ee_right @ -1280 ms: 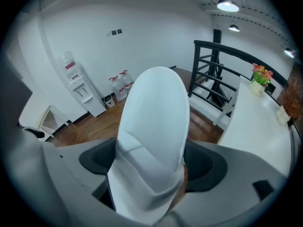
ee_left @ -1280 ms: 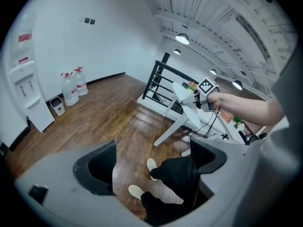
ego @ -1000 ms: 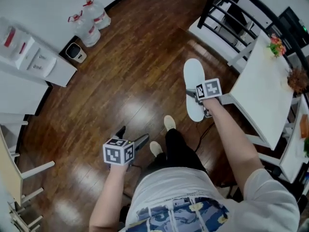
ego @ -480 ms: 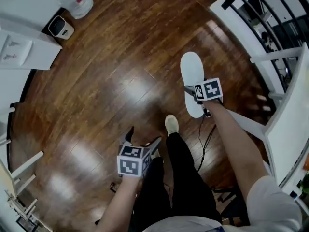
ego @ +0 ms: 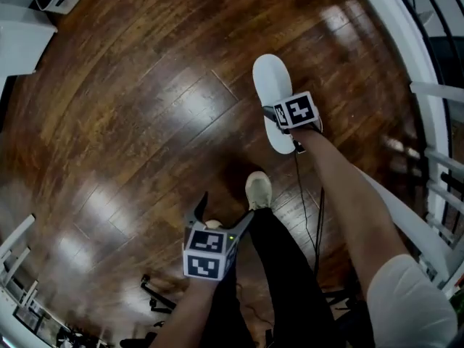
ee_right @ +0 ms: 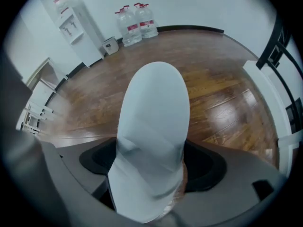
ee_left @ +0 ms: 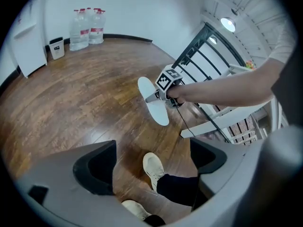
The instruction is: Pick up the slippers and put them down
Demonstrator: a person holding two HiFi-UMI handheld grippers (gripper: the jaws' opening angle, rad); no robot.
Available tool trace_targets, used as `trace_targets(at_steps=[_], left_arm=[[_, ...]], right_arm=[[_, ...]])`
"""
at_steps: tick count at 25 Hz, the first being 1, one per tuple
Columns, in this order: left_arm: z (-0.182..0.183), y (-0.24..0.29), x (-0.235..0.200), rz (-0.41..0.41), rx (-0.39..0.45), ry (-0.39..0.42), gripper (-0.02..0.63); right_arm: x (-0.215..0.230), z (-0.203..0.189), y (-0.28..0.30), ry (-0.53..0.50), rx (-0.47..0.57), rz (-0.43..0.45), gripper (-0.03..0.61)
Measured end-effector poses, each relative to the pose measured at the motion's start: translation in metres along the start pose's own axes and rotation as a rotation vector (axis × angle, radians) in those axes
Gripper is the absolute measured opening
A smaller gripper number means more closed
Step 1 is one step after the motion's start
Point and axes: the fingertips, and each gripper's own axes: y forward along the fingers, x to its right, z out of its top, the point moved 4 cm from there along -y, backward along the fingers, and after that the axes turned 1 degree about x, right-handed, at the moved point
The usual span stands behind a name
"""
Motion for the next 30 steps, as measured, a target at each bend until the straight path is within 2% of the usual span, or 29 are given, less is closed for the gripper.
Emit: trace_targets(at_steps=[6,12,17,22,25,26,30], left_arm=[[-0.042,0.064,-0.042,0.000,-0.010,-0.046,0.480],[-0.065,0.095,-0.058,-0.030,-0.002,-0.057,0.480],[-0.076,0.099,-0.066,-0.041,-0.001,-0.070,0.480],[-0.069,0.088,-0.067,-0.045,0.009,-0.061,0.480],[-0.066,0.078,-0.067,-0.042,0.012,-0.049,0.480],[-0.065,0.075,-0.066,-0.042,0.012,-0.046,0.482],[-0.059,0.049,-0.057,-0.026,0.010,-0.030,0.488]], right_arm=[[-0.001,-0.047,0.109,0.044,-0.029,-0.005,0.462],[-0.007,-0.092,0.164,0.040,-0.065,-0.038,0.462],[-0.009,-0.098,0.170,0.029,-0.074,-0.064,0.469],[-0.010,-0.101,0.165,0.042,-0.102,-0.064,0.499],[-0.007,-0.097,0.152,0.038,-0.116,-0.096,0.512],[-0.008,-0.094,0.146,0.035,-0.113,-0.093,0.529],[-0.015,-0.085,0.102,0.040,-0.101,-0.079,0.531]])
